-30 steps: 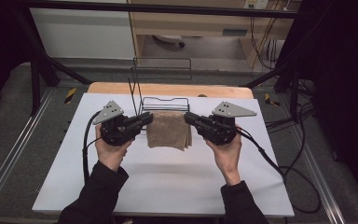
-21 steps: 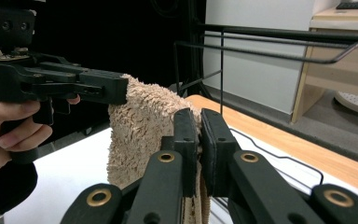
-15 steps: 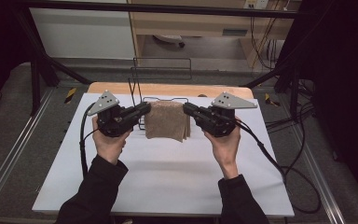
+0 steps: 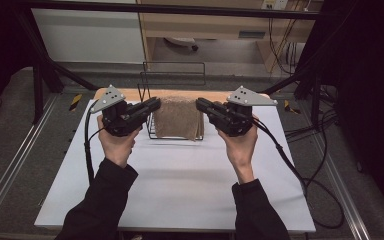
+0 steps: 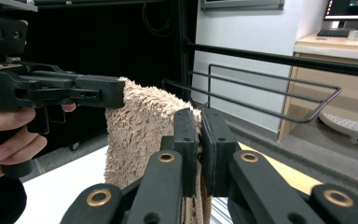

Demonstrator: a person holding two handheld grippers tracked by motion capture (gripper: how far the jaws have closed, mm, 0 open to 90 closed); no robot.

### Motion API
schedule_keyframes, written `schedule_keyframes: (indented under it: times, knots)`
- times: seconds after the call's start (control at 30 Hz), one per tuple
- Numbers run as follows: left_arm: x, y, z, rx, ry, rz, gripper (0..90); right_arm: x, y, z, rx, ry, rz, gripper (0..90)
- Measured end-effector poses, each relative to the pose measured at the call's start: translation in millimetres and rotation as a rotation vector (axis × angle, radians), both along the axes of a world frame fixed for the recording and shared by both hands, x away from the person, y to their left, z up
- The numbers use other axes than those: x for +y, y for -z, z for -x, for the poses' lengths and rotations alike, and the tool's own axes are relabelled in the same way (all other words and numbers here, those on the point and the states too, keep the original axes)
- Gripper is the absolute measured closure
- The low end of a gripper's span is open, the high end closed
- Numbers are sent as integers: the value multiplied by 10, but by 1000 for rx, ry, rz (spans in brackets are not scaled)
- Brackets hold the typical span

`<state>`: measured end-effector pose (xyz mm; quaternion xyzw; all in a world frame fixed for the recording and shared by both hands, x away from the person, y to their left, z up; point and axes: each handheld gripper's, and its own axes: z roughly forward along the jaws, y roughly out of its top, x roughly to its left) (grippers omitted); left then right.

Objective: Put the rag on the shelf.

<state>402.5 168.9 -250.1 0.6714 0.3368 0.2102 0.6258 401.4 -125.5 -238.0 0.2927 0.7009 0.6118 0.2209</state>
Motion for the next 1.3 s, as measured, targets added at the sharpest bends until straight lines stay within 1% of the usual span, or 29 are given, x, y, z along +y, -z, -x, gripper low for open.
schedule_keyframes:
  times: [0.13,0.47,0.6,0.77,0.8,0.83,0.87,0.93,1.13,1.2,1.3]
  knots:
    - [1,-62,-30,-11,-5,6,839,10,-43,-25,-12,10,-10,858]
    - [7,-145,-96,-34,-19,28,839,39,-146,-99,-41,29,-22,858]
    - [1,-186,-140,-44,-27,38,839,54,-237,-133,-50,38,-28,859]
    - [-5,-230,-183,-48,-33,45,839,66,-302,-164,-59,47,-25,859]
    - [-3,-244,-194,-50,-34,42,839,74,-335,-180,-66,52,-20,859]
    - [-6,-260,-204,-52,-38,48,839,79,-350,-188,-71,55,-16,859]
    - [-3,-276,-212,-55,-40,44,839,84,-365,-193,-70,57,-15,860]
    - [-13,-320,-239,-59,-48,50,839,87,-393,-214,-74,60,-15,861]
    - [-16,-396,-278,-73,-56,48,840,99,-480,-256,-87,70,-23,861]
    - [-9,-450,-302,-82,-60,47,839,107,-505,-272,-89,74,-25,861]
    - [-4,-482,-316,-88,-64,49,840,120,-545,-294,-98,76,-27,861]
